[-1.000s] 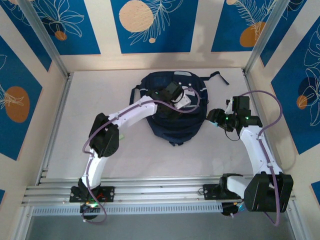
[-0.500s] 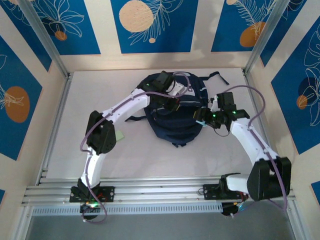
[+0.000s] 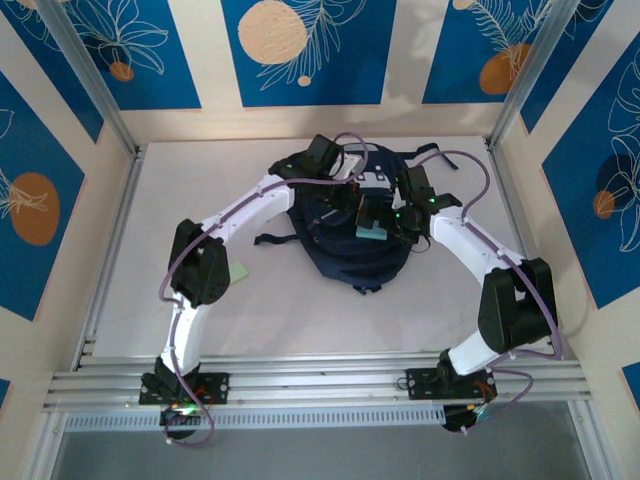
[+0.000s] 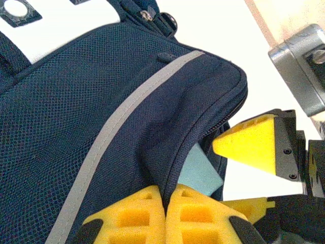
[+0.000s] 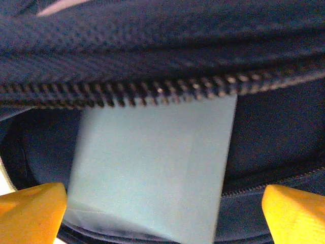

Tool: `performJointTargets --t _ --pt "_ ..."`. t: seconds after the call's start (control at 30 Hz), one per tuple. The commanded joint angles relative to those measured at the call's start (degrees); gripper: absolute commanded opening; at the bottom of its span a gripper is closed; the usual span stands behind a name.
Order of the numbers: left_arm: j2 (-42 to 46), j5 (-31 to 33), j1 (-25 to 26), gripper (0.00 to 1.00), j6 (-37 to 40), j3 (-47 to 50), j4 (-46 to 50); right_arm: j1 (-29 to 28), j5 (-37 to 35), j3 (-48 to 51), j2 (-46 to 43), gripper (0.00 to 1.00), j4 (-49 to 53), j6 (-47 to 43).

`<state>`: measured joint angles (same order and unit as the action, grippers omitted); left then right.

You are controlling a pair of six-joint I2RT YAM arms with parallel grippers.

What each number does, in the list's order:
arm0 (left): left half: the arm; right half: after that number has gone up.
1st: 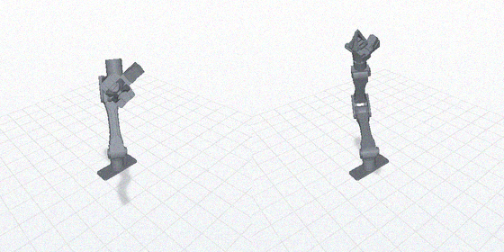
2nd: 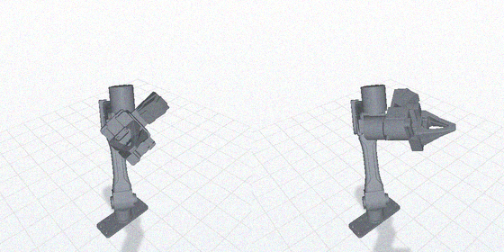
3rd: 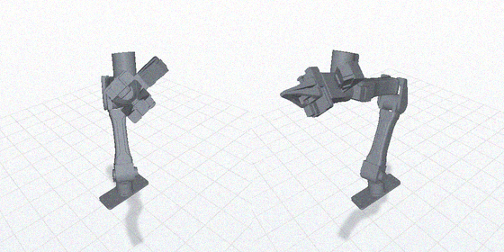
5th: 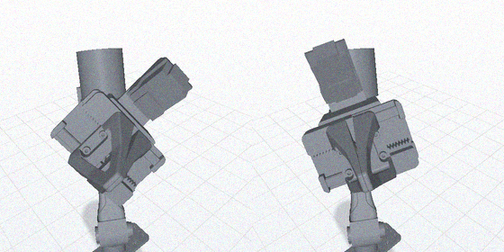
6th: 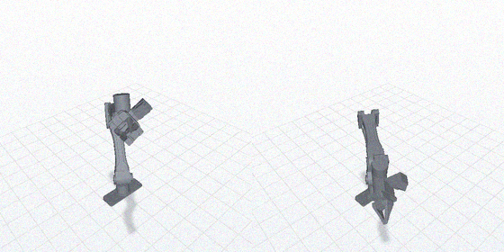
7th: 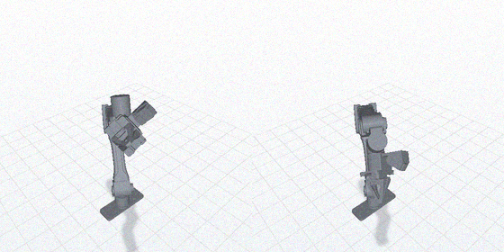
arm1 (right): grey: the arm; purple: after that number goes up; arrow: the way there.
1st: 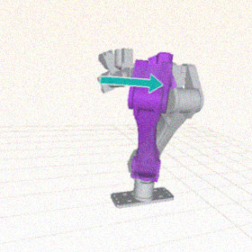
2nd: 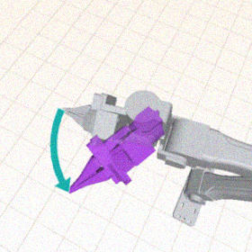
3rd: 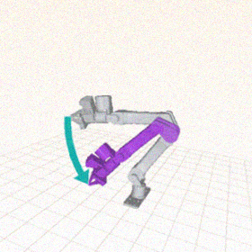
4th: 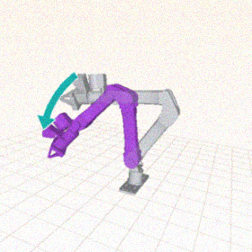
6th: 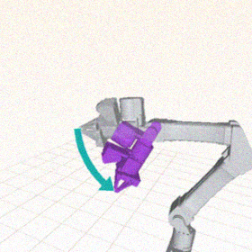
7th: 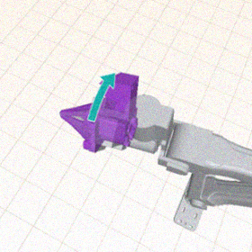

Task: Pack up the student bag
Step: Place the loose stationery in the student bag.

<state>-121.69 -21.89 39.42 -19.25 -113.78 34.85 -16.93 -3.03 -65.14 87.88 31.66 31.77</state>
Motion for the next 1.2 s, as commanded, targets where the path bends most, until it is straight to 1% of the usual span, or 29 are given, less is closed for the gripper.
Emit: performJointTargets --t 0.0,0.07,0.13,0.2,0.27,0.33,0.37,0.5,0.57,0.67,0.77,0.9,1.0,1.1,1.17 --pt "3.1 -3.0 -0.5 0.00 -3.0 0.6 -5.4 -0.3 -0.4 0.0 -3.2 0.99 -1.2 0.1" --pt "3.5 -3.2 -0.7 0.00 -3.4 1.3 -6.1 0.1 -0.3 1.6 -5.4 1.00 -1.1 -0.2" --pt "3.6 -3.3 -0.8 0.00 -3.6 1.5 -6.4 0.2 0.1 3.7 -7.4 0.96 -1.4 -0.5" --pt "3.6 -3.7 -0.8 0.00 -3.8 1.5 -6.4 0.2 1.4 6.1 -8.9 0.88 -2.8 -0.4" --pt "3.6 -4.0 -0.8 0.00 -4.0 1.5 -6.6 0.2 2.9 7.8 -9.4 0.77 -3.7 0.3" --pt "3.7 -3.8 -0.8 0.00 -4.2 1.5 -6.4 0.1 4.0 8.6 -9.3 0.70 -3.8 1.5" --pt "3.9 -3.7 -0.8 0.00 -4.2 1.4 -6.3 0.0 4.4 9.1 -9.2 0.68 -4.1 2.0" --pt "4.4 -4.0 -0.8 0.00 -4.7 2.1 -6.8 -0.1 5.5 10.7 -7.7 0.68 -7.3 3.2" --pt "4.8 -4.3 -0.8 0.00 -5.0 2.5 -6.9 -0.1 6.9 10.6 -6.2 0.68 -11.1 3.6" --pt "5.5 -4.4 -0.8 0.00 -5.2 3.3 -7.0 -0.4 8.3 9.6 -4.3 0.66 -17.2 4.7" --pt "6.2 -4.1 -0.8 0.00 -5.4 4.6 -7.3 -1.0 8.1 7.3 -1.4 0.64 -20.5 4.1" --pt "6.8 -4.3 -0.8 0.00 -5.6 6.2 -8.2 -1.4 9.7 4.9 1.2 0.61 -20.6 3.4" --pt "6.8 -3.9 -0.8 0.00 -5.5 6.7 -8.2 -2.1 8.6 5.3 1.1 0.61 -19.2 2.0" --pt "7.2 -2.4 -1.1 0.00 -5.1 7.2 -8.4 -2.1 7.9 7.3 -1.1 0.61 -17.0 1.1" --pt "8.0 -1.0 -1.6 0.00 -4.3 7.9 -7.7 -2.1 7.4 9.2 -4.2 0.62 -15.3 0.1"
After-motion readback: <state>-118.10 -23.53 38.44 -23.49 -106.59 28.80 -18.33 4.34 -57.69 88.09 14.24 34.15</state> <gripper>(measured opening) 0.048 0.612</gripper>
